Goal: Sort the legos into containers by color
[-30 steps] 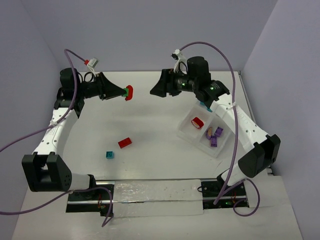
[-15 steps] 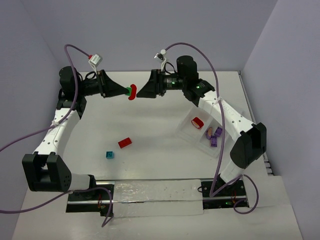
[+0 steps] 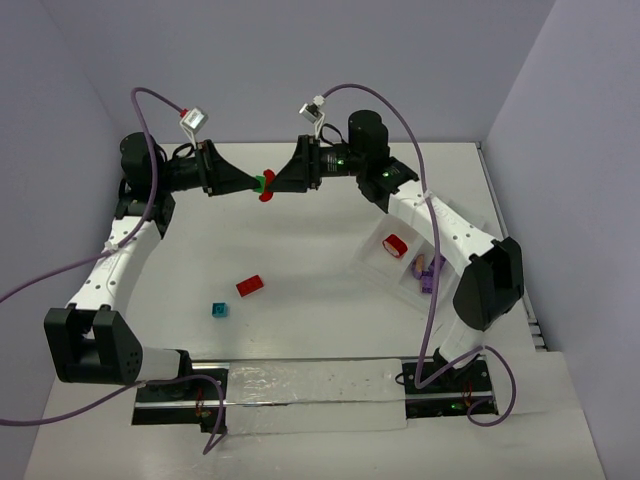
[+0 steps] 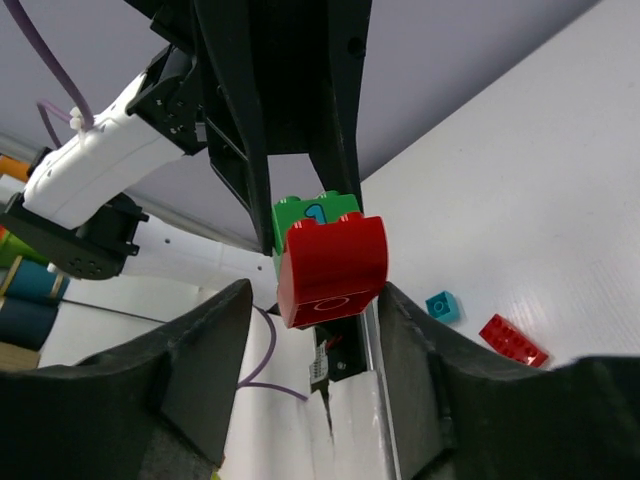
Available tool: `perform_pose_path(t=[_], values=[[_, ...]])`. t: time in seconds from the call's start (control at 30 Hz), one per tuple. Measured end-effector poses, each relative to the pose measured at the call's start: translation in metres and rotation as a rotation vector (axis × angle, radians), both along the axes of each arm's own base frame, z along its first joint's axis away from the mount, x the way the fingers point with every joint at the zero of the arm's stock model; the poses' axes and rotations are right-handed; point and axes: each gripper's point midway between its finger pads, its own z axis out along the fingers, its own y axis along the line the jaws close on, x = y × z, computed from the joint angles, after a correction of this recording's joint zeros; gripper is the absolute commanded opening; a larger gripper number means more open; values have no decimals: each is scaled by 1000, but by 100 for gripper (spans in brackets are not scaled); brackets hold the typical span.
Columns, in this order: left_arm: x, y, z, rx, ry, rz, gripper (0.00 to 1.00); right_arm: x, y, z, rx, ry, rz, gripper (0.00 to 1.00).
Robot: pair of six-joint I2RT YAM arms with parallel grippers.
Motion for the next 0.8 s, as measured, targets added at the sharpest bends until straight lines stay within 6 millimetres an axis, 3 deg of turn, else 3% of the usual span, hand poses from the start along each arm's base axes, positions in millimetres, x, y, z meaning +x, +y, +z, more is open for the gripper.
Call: perform_pose_path(t=[0.43,0.57,0.67,0.8], values=[[-10,-2,9,-7,-40,-27,0,-3,3,12,65,36,47,51],[-15,-3,12,-7,-52,-42,0,-5,5,13,90,39,69,38],[-17,-3,12,-7,-53,-53,0,-8,5,13,102,46,87,18],[-19,-3,12,-6,-54,-60,0,-10,5,12,116,49,98,11]])
